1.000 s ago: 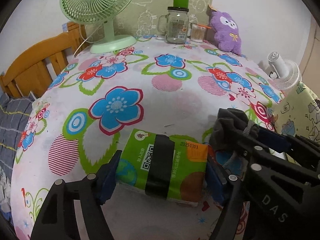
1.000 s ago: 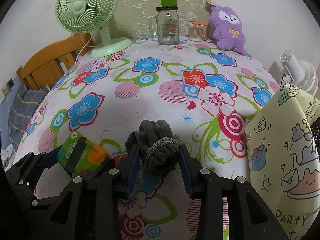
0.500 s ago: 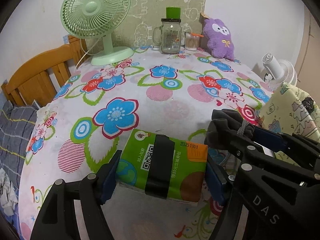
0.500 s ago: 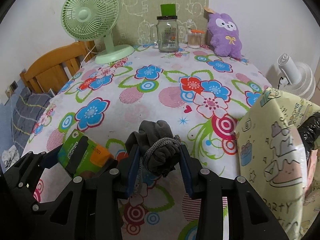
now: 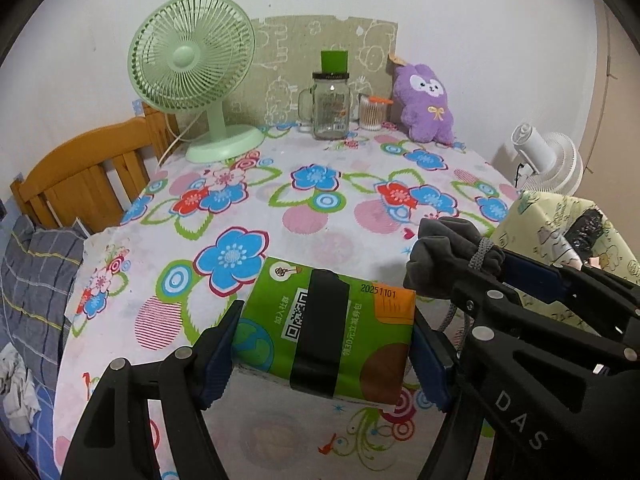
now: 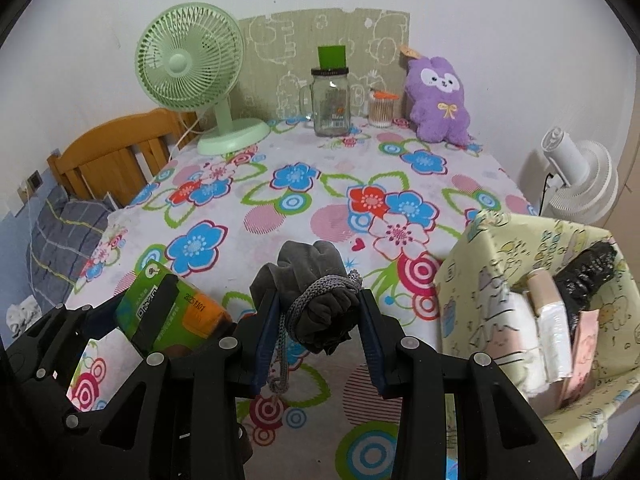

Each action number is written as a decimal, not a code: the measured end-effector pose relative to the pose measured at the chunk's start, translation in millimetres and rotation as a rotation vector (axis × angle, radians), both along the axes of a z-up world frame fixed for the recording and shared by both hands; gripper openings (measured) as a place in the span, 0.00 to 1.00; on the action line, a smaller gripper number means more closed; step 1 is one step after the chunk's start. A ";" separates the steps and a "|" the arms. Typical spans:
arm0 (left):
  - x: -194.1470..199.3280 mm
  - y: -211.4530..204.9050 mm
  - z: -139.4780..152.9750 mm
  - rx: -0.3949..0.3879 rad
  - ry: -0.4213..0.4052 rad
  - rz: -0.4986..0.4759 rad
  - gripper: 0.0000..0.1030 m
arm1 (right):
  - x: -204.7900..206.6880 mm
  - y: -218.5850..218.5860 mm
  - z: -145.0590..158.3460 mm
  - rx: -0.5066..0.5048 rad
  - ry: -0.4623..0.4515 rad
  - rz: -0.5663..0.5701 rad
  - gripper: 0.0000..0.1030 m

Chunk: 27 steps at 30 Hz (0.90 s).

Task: Organize soft objects
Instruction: 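Carry the green pack with the left tool while the right tool carries the glove to the gift box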

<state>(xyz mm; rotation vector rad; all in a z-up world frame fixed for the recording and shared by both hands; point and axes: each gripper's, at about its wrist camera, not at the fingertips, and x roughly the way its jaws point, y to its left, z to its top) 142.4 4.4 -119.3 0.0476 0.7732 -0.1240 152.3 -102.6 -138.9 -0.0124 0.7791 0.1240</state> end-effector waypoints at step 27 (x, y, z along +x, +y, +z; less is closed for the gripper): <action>-36.5 -41.2 71.2 0.012 -0.161 -0.045 0.75 | -44.1 -32.5 74.3 0.009 -0.173 -0.023 0.41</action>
